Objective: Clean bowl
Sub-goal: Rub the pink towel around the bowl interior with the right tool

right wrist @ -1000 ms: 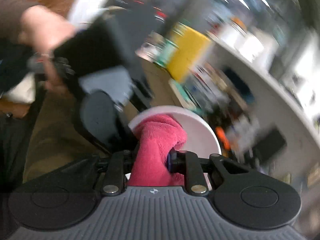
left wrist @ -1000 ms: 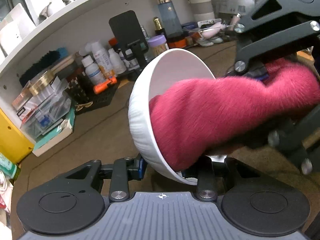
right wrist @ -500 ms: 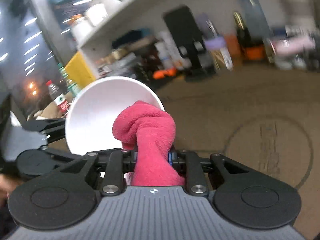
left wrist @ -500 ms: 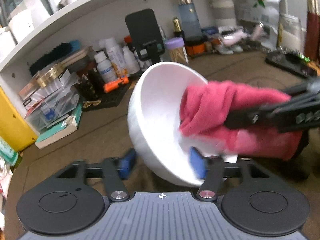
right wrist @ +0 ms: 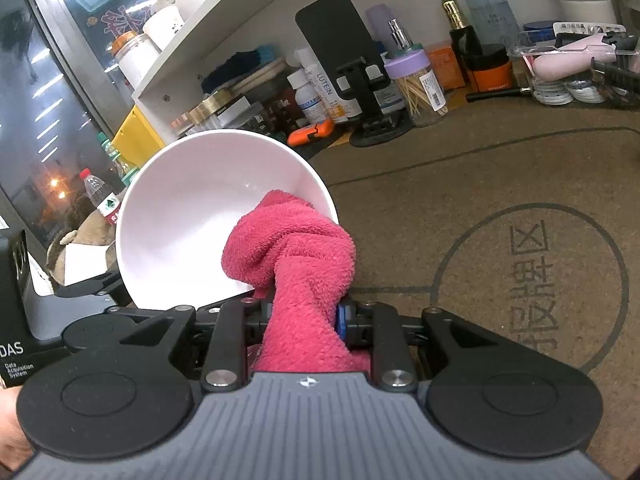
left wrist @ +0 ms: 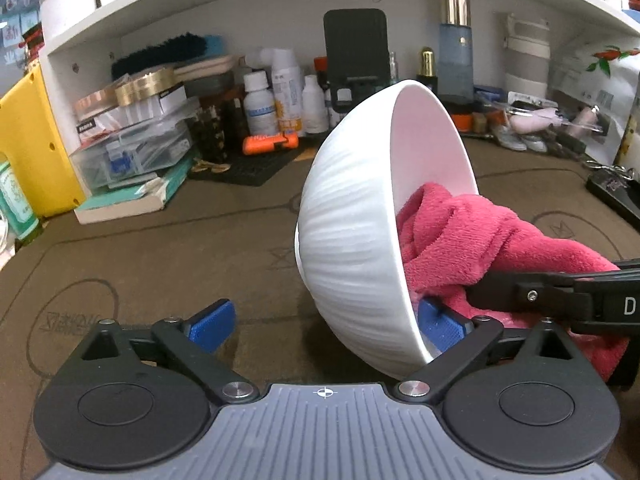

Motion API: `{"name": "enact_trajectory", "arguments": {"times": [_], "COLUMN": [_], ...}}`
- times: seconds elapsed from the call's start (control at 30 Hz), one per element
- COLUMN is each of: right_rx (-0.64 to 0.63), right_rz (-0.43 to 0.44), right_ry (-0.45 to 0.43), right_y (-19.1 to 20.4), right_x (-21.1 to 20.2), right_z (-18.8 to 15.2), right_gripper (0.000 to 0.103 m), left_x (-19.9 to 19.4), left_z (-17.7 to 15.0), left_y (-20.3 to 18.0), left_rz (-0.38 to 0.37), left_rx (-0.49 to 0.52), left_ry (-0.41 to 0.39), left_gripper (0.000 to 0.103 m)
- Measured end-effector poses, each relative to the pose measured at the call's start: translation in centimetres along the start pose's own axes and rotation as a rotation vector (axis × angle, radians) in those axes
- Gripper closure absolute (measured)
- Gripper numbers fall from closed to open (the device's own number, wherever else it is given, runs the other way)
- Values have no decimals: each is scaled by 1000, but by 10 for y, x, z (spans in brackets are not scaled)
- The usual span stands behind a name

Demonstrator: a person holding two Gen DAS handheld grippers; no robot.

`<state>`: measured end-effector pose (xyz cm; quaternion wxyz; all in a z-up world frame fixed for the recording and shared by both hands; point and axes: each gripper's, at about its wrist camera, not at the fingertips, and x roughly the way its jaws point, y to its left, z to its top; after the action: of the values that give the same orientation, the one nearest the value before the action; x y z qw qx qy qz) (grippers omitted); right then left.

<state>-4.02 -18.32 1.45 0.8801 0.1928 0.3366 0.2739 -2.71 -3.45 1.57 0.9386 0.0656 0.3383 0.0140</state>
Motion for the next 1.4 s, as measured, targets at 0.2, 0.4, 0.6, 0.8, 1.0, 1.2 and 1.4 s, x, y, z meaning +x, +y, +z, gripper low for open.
{"name": "enact_trajectory", "arguments": {"times": [0.2,0.4,0.6,0.8,1.0,1.2,1.4], "right_rx": [4,-29,-147,-344,-551,-737,-834], "right_rz": [25,11,-10,-55,-197,-136,-95], "right_ry": [-25,-82,-58,8,26,-56,-43], "right_y": [0,4,20,55,87,117,121], "right_x": [-4,-21,-27,-23,-5,7,-7], "right_z": [0,3,8,4,5,18,2], "right_gripper": [78,79,79,79,80,80,80], "left_x": [-3,-5,-14,-22,-28,-26,-23], "left_z": [3,6,13,14,10,6,8], "left_y": [-3,6,11,6,-8,-9,0], "left_rz": [-17,-33,-12,6,41,44,2], "left_rx": [25,96,289,506,684,714,698], "left_ry": [-17,-20,14,47,50,53,53], "left_gripper": [61,71,76,74,72,68,66]}}
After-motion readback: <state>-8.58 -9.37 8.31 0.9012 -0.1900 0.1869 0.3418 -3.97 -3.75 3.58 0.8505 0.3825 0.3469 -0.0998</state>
